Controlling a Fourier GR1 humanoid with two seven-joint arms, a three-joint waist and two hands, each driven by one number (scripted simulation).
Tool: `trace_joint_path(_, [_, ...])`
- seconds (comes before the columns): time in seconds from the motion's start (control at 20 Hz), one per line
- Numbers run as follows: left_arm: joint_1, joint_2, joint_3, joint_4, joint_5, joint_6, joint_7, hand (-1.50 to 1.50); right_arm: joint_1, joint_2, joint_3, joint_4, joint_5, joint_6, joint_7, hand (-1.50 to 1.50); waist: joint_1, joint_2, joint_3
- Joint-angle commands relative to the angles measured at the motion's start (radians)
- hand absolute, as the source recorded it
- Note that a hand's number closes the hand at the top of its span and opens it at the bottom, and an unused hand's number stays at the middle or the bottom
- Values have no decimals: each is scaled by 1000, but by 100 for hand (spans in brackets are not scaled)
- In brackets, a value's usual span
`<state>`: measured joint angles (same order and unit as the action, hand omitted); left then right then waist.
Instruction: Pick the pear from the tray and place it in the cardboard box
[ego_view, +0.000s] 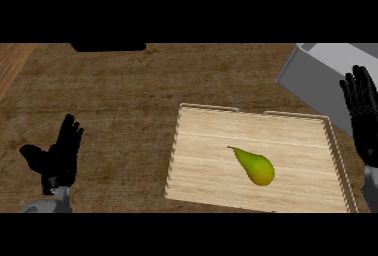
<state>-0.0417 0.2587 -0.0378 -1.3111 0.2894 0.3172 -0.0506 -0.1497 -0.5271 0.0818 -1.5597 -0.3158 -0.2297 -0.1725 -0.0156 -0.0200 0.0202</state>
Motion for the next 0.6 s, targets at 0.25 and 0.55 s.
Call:
trace_joint_path(0.25, [-233, 201, -177, -148, -186, -221, -76, 0, -321, -112, 72, -63, -179, 379, 145, -150, 67, 21, -18])
trace_joint_path(0.55, [-270, 174, -252, -175, -200, -286, -34, 0, -418, -255, 138, 179, -39, 693, -27, -150, 73, 38, -17])
